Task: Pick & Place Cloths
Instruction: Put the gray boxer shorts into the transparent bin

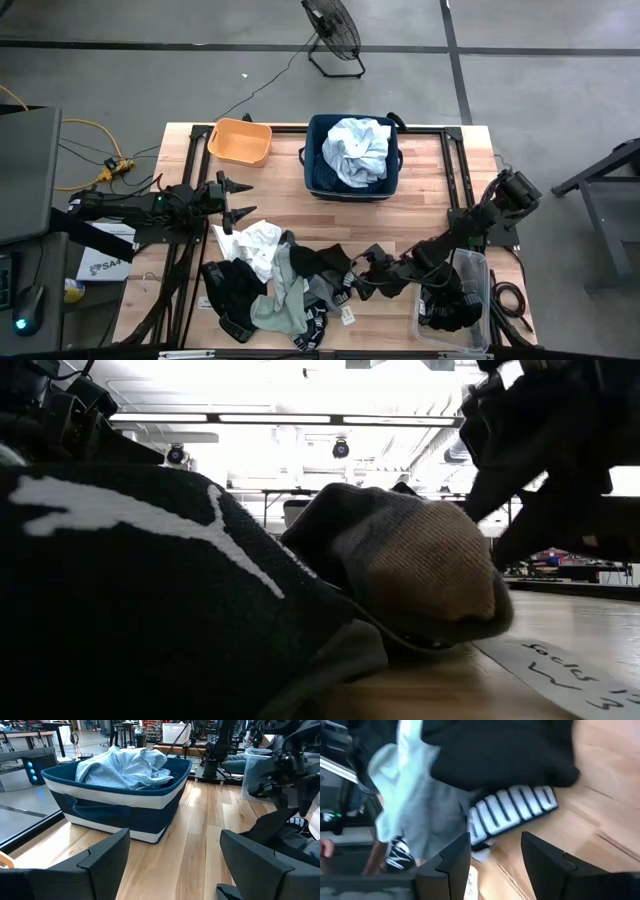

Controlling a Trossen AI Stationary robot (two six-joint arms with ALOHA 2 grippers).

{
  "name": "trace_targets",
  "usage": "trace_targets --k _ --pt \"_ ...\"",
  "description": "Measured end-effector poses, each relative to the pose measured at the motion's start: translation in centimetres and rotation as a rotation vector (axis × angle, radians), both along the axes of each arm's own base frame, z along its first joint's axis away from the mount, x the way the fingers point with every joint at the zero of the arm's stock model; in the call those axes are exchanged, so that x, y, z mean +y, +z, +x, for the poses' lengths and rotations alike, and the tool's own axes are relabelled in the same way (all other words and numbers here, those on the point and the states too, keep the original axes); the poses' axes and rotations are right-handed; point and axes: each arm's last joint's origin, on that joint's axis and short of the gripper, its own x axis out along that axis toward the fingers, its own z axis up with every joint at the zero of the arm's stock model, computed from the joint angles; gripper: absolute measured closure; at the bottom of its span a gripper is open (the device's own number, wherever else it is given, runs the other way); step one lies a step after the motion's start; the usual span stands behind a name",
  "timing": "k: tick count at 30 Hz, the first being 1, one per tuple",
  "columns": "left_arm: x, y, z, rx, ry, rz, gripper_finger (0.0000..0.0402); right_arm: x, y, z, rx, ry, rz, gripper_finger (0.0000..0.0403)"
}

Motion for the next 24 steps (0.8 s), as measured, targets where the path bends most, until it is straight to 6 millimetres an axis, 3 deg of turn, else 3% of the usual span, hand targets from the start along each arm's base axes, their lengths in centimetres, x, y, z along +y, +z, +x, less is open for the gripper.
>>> trace_targets --k 18,24 --pt "0.0 0.0 0.0 0.003 0.001 0.001 0.0096 1.5 0.4 -0.6 -0.056 -0.036 0.058 0.0239" --pt "0.0 -0.1 0.0 0.003 0.003 0.001 0.0096 1.6 -1.3 -0.2 -0.027 -0.060 0.056 0.0239"
